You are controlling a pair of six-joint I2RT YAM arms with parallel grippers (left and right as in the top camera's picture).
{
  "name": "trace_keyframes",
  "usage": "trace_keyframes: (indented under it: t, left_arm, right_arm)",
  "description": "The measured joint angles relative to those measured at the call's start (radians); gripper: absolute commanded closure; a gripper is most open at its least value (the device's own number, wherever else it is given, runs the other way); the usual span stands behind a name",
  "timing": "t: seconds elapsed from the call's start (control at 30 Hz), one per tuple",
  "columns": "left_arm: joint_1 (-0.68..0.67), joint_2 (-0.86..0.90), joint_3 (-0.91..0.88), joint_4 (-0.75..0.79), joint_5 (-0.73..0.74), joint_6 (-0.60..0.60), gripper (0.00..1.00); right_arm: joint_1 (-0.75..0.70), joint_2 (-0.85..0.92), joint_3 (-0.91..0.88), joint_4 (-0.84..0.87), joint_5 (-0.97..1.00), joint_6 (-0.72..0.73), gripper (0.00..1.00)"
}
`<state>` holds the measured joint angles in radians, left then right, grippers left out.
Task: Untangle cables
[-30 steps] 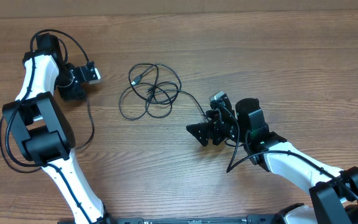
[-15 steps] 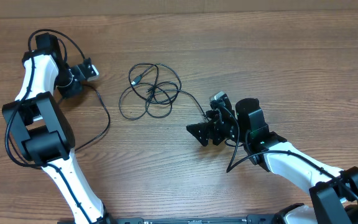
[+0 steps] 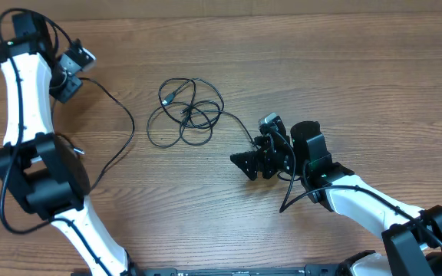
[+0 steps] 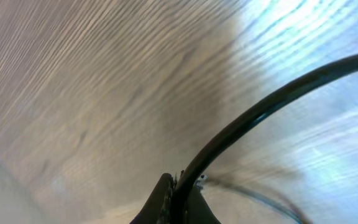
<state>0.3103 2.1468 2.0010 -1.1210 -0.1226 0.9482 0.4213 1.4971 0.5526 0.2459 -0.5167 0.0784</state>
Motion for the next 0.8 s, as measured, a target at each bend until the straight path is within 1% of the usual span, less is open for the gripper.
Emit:
trace_keyframes:
  t: [0.23, 0.43, 0.67, 0.8]
  left_arm:
    - [0.0, -0.081, 0.005, -0.172, -0.023, -0.138, 0.96]
    - [0.0, -0.092, 0.007, -0.404, -0.038, -0.251, 0.96]
    - [0.027, -0.092, 0.007, -0.454, -0.039, -0.341, 0.96]
    - [0.094, -0.092, 0.007, -0.449, -0.036, -0.372, 0.96]
  right_arm:
    - [0.0, 0.0, 0.0, -0.003, 0.0, 0.0, 0.05]
    - [0.0, 0.0, 0.0, -0.008, 0.001, 0.0, 0.05]
    - [0.0, 0.0, 0.0, -0.012, 0.0, 0.0, 0.05]
    - [0.0, 0.0, 0.0, -0.013, 0.0, 0.0, 0.05]
